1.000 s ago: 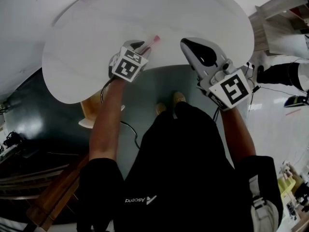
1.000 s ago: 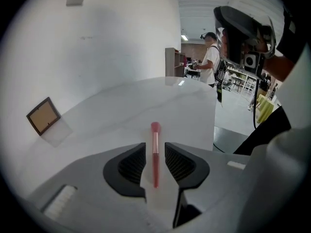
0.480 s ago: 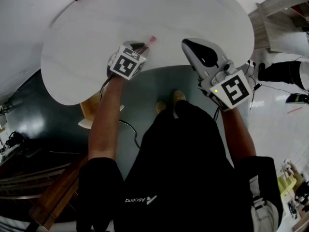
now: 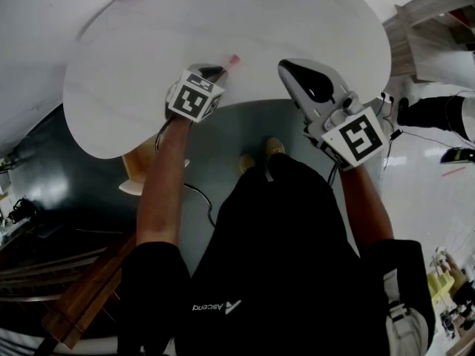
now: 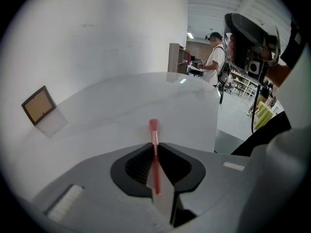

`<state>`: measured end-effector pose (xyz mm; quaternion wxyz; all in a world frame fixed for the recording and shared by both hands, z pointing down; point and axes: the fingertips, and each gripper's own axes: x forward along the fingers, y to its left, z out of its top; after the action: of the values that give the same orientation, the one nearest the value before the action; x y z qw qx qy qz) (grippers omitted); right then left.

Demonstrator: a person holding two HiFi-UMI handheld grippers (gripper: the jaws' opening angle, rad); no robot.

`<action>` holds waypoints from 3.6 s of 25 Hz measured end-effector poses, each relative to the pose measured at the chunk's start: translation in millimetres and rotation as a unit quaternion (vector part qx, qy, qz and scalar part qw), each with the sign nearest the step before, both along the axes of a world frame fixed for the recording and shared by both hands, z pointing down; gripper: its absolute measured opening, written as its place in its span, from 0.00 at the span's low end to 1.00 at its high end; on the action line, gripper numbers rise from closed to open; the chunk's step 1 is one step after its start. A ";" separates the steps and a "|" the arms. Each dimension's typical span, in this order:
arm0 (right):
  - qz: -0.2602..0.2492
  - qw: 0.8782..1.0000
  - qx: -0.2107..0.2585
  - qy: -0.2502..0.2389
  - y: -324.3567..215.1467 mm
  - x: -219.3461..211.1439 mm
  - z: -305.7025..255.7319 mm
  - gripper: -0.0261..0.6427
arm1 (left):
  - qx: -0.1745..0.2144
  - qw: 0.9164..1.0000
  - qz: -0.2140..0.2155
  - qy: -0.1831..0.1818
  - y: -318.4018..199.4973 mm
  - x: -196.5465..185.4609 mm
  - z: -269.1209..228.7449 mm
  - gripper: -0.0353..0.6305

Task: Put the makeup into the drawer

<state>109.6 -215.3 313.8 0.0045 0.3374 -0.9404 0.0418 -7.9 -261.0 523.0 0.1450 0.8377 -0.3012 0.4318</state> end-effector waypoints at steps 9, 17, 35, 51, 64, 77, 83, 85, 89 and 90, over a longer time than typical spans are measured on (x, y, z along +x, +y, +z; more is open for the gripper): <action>-0.010 1.000 0.005 -0.007 3.5 -0.2 -8.9 0.04 | 0.042 0.998 -0.032 0.034 0.1 3.7 -25.4 0.13; -0.026 0.999 0.018 -0.008 7.8 -5.2 -16.8 0.04 | 0.119 0.985 -0.075 0.098 10.4 3.3 -82.6 0.13; -0.111 0.992 0.053 -0.034 25.9 -49.1 -48.1 0.04 | 0.313 0.893 -0.189 0.262 73.1 -23.6 -229.8 0.13; -0.181 0.981 0.065 -0.038 57.5 -124.9 -62.2 0.04 | 0.374 0.845 -0.261 0.279 145.7 -114.3 -271.7 0.13; -0.223 0.973 0.057 -0.024 89.6 -227.7 -45.8 0.04 | 0.383 0.857 -0.264 0.222 199.6 -236.9 -262.0 0.13; -0.227 0.973 0.033 -0.004 95.7 -252.2 -24.7 0.04 | 0.305 0.929 -0.169 0.121 216.3 -264.4 -187.6 0.13; -0.229 0.973 0.031 0.027 115.7 -287.5 0.6 0.04 | 0.236 0.961 -0.112 0.087 229.4 -295.6 -116.0 0.13; -0.228 0.972 0.029 0.036 119.5 -294.8 6.1 0.04 | 0.213 0.969 -0.092 0.079 230.0 -302.3 -90.4 0.13; -0.224 0.973 0.018 0.056 119.7 -298.0 18.6 0.04 | 0.148 0.986 -0.049 0.053 228.3 -308.8 -33.2 0.13; -0.223 0.973 0.018 0.061 119.7 -297.5 21.0 0.04 | 0.134 0.989 -0.041 0.047 227.3 -310.1 -19.8 0.13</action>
<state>-187.9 -95.6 334.8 0.0651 0.1207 -0.9906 0.0019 -318.0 -33.7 503.2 0.0633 0.8561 -0.3827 0.3415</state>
